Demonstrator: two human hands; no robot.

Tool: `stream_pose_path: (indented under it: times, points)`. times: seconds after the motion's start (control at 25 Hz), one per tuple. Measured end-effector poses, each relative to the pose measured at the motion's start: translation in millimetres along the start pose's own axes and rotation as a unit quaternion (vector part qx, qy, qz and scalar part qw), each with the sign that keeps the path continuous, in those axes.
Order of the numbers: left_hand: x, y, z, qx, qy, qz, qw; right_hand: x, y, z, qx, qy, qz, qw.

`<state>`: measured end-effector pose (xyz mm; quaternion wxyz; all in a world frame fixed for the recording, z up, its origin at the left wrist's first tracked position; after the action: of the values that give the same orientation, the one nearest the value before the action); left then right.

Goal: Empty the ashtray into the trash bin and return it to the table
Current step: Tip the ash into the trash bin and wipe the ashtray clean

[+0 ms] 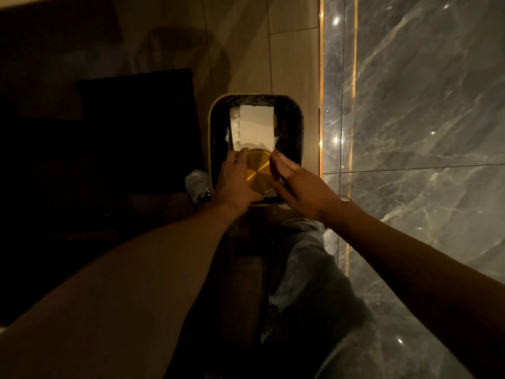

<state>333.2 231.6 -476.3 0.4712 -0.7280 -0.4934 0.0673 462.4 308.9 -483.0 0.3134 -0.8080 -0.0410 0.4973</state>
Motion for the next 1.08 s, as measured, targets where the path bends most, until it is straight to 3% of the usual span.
stream_pose_path:
  times: [0.24,0.36,0.48,0.72,0.96,1.08]
  points:
    - [0.6,-6.4,3.7,-0.015,-0.028,-0.012,0.999,2.7,-9.5,9.5,0.019,0.106,0.192,0.976]
    - [-4.6,-4.3,-0.8,-0.023,-0.111,-0.085,0.990,11.3,-10.6,11.0,-0.010,0.209,0.278,0.937]
    - [-10.6,0.8,-7.3,-0.031,-0.211,-0.195,0.957,11.7,-22.7,12.5,-0.007,0.206,0.351,0.913]
    - [3.2,-2.8,-15.9,-0.020,-0.321,-0.326,0.889,12.2,-39.1,4.6,0.055,0.227,0.351,0.907]
    - [10.4,-7.9,-17.1,-0.001,-0.333,-0.330,0.883,14.9,-43.5,-8.8,0.091,0.304,0.319,0.893]
    - [16.3,-17.0,-22.8,0.042,-0.305,-0.319,0.896,9.1,-47.9,-12.0,0.110,0.338,0.305,0.884]
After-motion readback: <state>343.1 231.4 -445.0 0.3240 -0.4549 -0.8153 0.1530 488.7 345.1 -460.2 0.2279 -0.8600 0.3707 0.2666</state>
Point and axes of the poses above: each hand's wrist, its own z-axis towards the middle knuckle, its own y-axis out of the palm, x = y × z, the point moved 5 cm from there along z, towards the middle knuckle, and after that the axes turned 13 degrees about x, right-handed, at the moved point
